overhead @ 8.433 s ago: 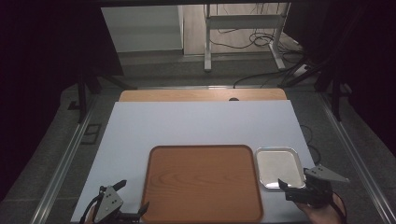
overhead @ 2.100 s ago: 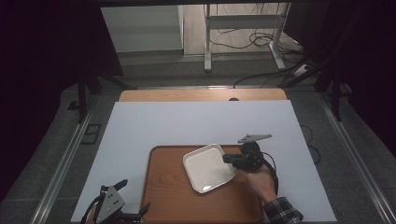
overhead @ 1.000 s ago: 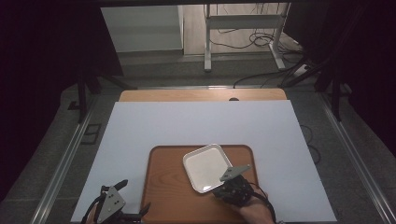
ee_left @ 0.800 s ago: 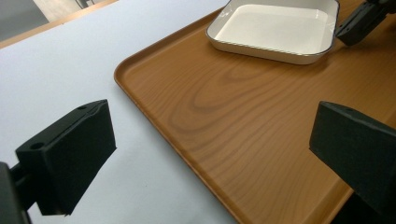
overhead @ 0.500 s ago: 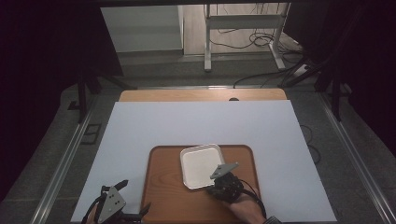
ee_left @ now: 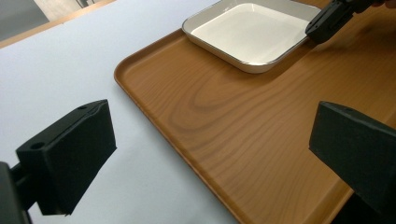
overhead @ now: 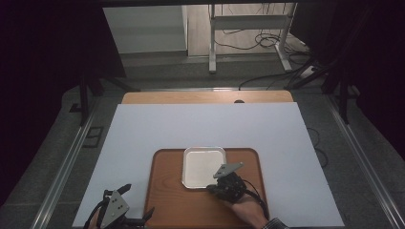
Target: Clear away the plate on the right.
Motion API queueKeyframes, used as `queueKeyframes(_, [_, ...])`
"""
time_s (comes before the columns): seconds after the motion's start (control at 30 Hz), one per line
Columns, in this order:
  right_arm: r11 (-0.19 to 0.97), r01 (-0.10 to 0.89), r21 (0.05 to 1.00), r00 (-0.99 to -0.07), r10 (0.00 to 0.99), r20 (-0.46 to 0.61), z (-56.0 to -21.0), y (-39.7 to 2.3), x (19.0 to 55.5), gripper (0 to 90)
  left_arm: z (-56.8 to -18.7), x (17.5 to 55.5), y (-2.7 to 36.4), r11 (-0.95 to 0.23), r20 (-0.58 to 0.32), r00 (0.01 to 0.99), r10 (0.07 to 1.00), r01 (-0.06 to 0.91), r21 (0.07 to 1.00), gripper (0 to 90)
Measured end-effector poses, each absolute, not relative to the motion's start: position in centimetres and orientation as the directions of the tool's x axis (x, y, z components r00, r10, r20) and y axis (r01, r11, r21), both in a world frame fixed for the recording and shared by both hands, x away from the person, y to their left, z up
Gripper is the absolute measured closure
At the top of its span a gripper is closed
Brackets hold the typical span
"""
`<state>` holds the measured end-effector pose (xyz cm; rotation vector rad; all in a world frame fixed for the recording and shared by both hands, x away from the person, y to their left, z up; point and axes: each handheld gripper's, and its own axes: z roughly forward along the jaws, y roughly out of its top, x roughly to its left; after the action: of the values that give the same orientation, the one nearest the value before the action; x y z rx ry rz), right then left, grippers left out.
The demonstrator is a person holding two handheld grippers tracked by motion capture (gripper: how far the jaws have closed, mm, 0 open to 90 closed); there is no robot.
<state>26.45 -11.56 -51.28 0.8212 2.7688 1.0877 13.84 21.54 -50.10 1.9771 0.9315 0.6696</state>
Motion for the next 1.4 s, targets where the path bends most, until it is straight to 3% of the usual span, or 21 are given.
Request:
queueKeyframes(0.7, [0.596, 0.448, 0.666, -0.859, 0.495, 0.134, -50.6, -11.5, 26.2, 82.7, -50.1, 13.8, 21.5, -0.383, 0.114, 0.583, 0.804, 0.361, 0.85, 0.2])
queueKeyframes(1.4, [0.558, 0.452, 0.696, -0.839, 0.532, 0.119, -49.3, -13.0, 26.1, 65.2, -50.1, 13.8, 21.5, -0.385, 0.118, 0.582, 0.804, 0.36, 0.85, 0.2])
